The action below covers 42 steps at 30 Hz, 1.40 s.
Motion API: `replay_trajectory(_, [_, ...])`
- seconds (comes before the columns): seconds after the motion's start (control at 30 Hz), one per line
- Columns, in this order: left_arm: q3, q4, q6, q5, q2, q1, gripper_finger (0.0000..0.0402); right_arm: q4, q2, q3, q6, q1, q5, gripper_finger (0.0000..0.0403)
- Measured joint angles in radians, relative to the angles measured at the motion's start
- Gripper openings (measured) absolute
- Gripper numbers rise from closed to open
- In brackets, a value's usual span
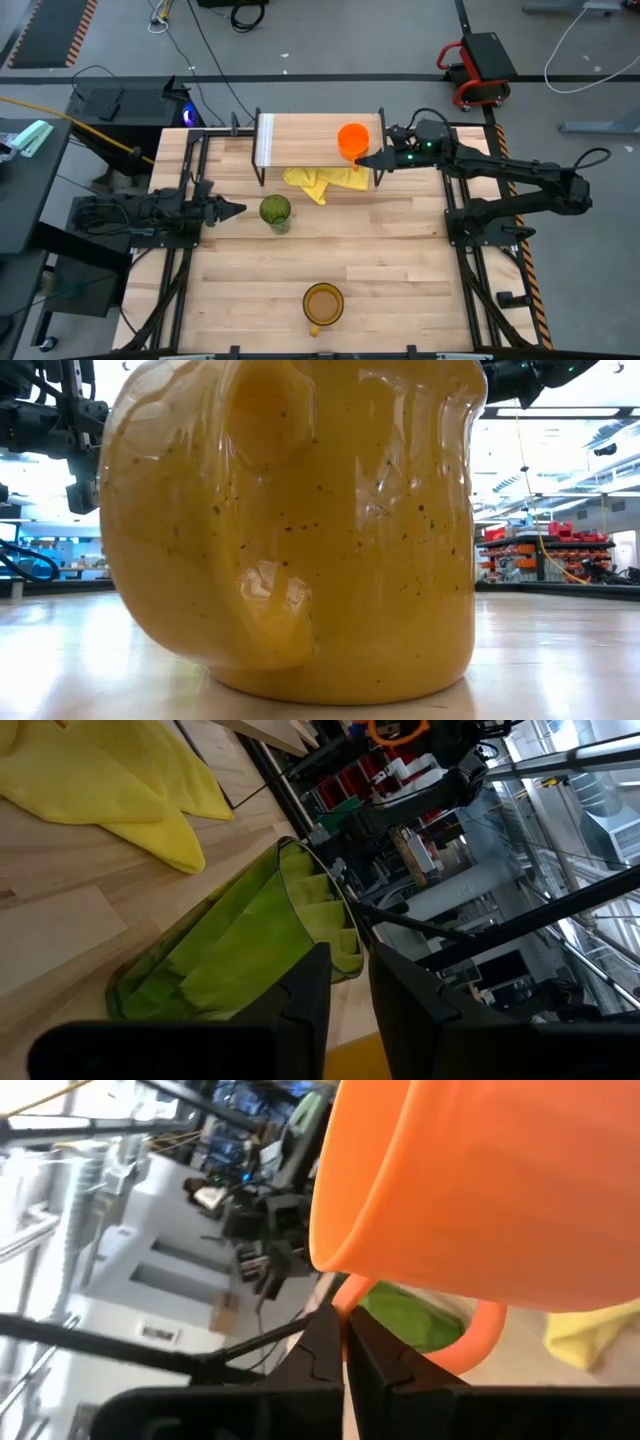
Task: Stack small to large cups/mugs on shelf
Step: Put the orange mug on the shelf
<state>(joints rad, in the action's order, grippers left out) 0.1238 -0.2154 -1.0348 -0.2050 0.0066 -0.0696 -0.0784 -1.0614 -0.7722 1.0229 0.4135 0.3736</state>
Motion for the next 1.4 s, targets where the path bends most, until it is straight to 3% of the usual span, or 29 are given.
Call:
replay_trajectory(0.1, [0.0, 0.0, 0.0, 0.0, 0.0, 0.0, 0.0079, -0.041, -0.007, 0.042, 0.036, -0.004, -0.021, 0.0002])
replay_trajectory(0.3, [0.0, 0.0, 0.0, 0.0, 0.0, 0.0, 0.0084, -0.348, -0.006, 0.184, 0.156, -0.006, -0.051, 0.0002])
replay_trajectory(0.6, [0.0, 0.0, -0.001, 0.0, 0.0, 0.0, 0.0078, -0.362, -0.006, 0.249, 0.182, 0.0, -0.092, 0.0002])
replay_trajectory(1.1, [0.0, 0.0, -0.001, 0.0, 0.0, 0.0, 0.0081, -0.428, -0.093, 0.249, 0.189, 0.056, -0.048, 0.0002])
replay_trajectory(1.4, [0.0, 0.0, -0.001, 0.0, 0.0, 0.0, 0.008, -0.519, -0.072, 0.246, 0.228, 0.02, -0.172, 0.0002])
